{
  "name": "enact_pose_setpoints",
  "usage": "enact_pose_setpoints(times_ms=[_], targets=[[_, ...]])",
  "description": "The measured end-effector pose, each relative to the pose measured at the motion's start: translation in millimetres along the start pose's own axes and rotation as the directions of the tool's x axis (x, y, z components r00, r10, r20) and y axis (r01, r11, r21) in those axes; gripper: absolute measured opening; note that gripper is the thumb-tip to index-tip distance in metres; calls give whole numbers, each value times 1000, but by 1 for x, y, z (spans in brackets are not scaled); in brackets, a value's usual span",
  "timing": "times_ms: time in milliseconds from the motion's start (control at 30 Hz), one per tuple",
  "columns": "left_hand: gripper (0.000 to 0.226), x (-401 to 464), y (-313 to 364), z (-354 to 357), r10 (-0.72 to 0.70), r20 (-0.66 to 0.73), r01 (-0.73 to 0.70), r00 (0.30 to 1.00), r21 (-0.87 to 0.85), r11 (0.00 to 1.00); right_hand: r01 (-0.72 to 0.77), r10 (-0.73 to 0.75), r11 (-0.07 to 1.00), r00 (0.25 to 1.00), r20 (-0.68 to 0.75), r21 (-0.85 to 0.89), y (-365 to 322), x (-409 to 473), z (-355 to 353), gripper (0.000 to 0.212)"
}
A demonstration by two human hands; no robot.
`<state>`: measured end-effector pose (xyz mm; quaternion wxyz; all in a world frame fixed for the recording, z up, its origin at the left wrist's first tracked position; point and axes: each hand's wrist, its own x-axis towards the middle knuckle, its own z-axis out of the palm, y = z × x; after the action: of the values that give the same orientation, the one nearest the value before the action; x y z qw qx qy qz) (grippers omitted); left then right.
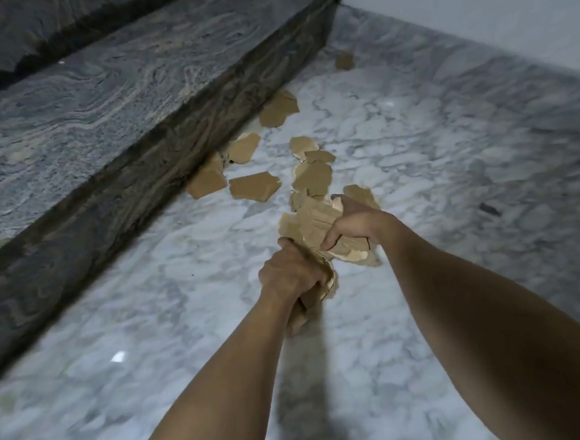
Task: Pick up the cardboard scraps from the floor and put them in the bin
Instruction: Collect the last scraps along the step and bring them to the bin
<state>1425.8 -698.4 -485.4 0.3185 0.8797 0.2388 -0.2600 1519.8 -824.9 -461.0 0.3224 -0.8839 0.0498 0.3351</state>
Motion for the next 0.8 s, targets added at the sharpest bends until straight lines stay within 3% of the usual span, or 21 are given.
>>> enact_pose_setpoints(times_ms=[167, 333, 433, 467, 567, 633, 700, 800], targets=[[72, 6, -4, -2, -10, 25, 11, 1000, -52, 999, -20, 32, 995, 993, 116, -99, -15, 19, 8, 108], [74, 4, -9, -2, -12, 9, 13, 1000, -134, 991, -1, 5, 996, 999, 38, -94, -14, 22, 16, 115], [71, 0, -14, -8, 16, -16, -19, 1000, -194, 981, -1, 1, 1000, 999, -37, 0, -10, 9, 8, 65], [71, 1, -18, -12, 24, -13, -27, 1000, -217, 976, 8, -4, 998, 998, -69, 60, -7, 6, 4, 59], [81, 3, -35, -30, 54, 12, -46, 998, -337, 940, 15, 31, 939, 991, -128, 343, 2, -1, -11, 85], [82, 7, -51, -42, 64, -7, -60, 998, -455, 889, 17, 46, 890, 991, -125, 456, 4, -9, -22, 72], [73, 2, -63, -57, 51, -15, -51, 999, -558, 828, -11, 72, 897, 990, -120, 442, 2, -16, -23, 68], [55, -4, -82, -72, 21, 6, -12, 1000, -651, 759, -73, 111, 940, 989, -97, 333, -6, -17, -10, 103]])
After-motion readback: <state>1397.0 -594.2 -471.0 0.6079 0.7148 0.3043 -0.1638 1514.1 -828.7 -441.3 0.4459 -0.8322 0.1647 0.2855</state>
